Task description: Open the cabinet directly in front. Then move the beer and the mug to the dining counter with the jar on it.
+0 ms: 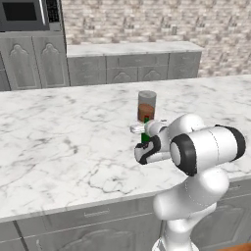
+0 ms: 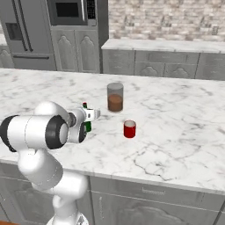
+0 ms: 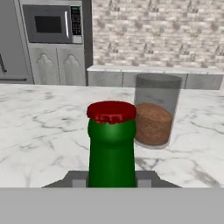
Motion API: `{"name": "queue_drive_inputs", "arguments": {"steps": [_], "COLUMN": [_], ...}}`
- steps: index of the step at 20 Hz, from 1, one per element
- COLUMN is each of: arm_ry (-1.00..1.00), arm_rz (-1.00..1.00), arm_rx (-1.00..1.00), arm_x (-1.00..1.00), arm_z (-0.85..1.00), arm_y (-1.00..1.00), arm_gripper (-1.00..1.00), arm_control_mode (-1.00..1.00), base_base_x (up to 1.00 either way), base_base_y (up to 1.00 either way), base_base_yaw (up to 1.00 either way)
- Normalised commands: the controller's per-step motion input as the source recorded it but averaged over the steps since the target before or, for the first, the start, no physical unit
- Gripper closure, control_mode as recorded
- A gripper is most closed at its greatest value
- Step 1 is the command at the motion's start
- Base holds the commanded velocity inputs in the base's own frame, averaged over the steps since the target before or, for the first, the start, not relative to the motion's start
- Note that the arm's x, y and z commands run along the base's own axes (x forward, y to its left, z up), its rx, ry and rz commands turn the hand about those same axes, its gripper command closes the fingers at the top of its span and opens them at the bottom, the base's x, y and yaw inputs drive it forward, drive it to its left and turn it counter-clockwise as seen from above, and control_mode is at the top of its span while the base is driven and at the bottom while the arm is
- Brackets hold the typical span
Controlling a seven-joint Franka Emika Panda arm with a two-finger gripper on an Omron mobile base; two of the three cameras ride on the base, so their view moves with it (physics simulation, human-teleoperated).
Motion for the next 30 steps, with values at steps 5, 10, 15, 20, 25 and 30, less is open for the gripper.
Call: {"name": "queue_drive_inputs", "arguments": {"steps": [5,10,15,20,25,30], "arm_ry": [0.00,0.00,0.00,0.01,0.07,0.15], "arm_rz": [0.00,0.00,0.00,-0.01,-0.01,0.00], "arm_rx": [0.00,0.00,0.00,0.00,0.00,-0.03], "arm_x": [0.05,0.00,0.00,0.00,0.00,-0.31], "arm_z": [0.00,0.00,0.00,0.13,0.81,1.00], "arm_y": [0.01,0.00,0.00,0.00,0.05,0.00], "arm_gripper": [1.00,1.00,-1.00,-1.00,-1.00,-1.00], "arm_control_mode": [-1.00,-1.00,-1.00,-1.00,-1.00,-1.00], "base_base_x": [0.00,0.00,0.00,0.00,0.00,0.00], "base_base_y": [0.00,0.00,0.00,0.00,0.00,0.00], "base_base_yaw": [0.00,0.00,0.00,0.00,0.00,0.00]}}
